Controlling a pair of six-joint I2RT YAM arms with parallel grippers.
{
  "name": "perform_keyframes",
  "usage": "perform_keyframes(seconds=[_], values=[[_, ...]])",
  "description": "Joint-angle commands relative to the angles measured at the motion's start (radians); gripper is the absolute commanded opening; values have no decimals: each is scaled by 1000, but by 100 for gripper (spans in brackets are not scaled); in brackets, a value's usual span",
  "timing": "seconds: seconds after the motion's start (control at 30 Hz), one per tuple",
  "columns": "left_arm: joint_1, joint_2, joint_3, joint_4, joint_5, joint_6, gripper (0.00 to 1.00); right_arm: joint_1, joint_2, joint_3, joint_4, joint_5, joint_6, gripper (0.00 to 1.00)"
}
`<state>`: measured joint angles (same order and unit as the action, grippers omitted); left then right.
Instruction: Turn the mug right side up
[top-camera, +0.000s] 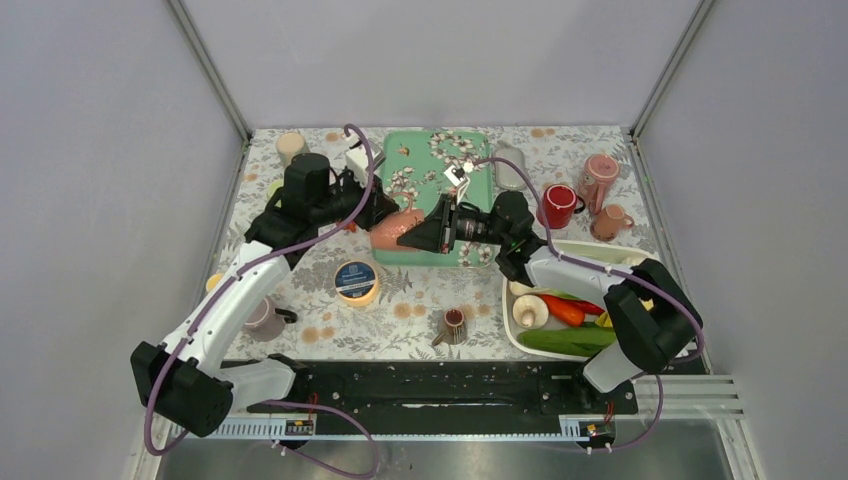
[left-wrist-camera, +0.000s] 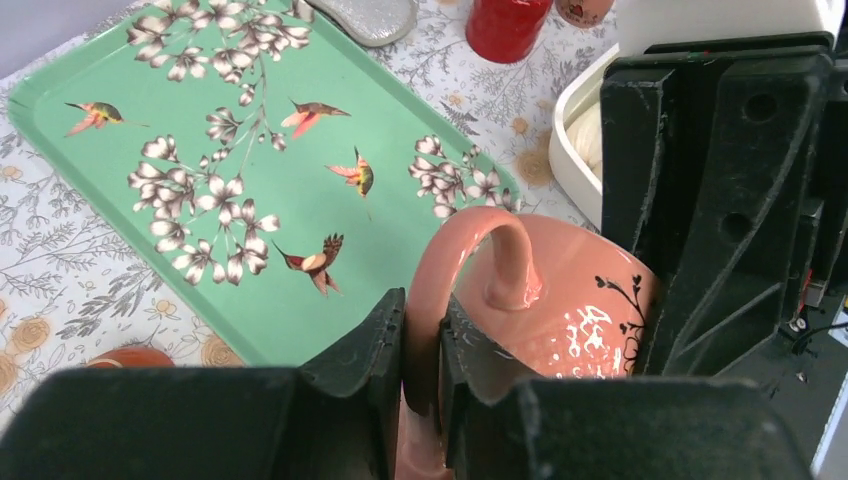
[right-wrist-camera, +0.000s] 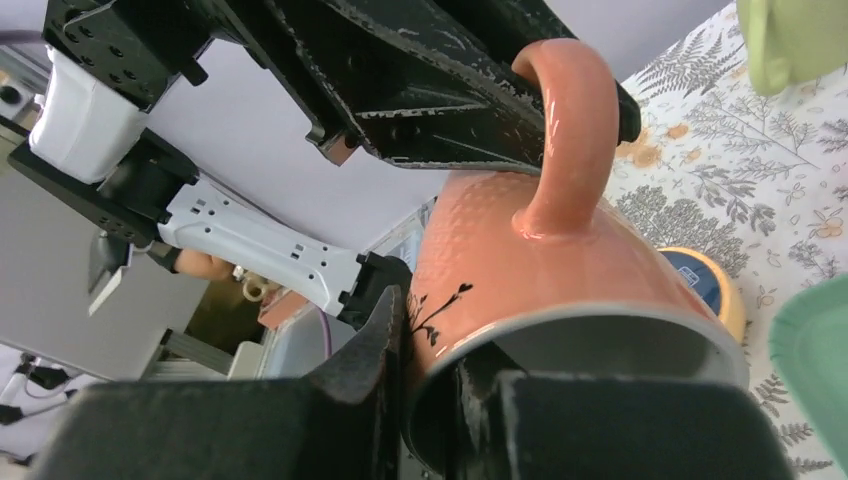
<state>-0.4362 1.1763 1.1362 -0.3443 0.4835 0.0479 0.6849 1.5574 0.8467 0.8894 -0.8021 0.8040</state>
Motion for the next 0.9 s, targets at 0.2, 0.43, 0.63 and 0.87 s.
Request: perform_keyframes(seconds=[0.2,0.43,0.63,0.87], values=[[126,-30,44,-22,-157,40,99,7,-95,347,-1047,374,-640,0],[288,-98,-14,-112,-177,215,99,-48,123,693,-1570,694,-866,0],[309,-99,-57,-238,-259,362,99,-83,370,924,-1809,786,-896,0],[315,-82,-128,-285,-283,426,99,-93,462,929,-1807,794,-894,0]])
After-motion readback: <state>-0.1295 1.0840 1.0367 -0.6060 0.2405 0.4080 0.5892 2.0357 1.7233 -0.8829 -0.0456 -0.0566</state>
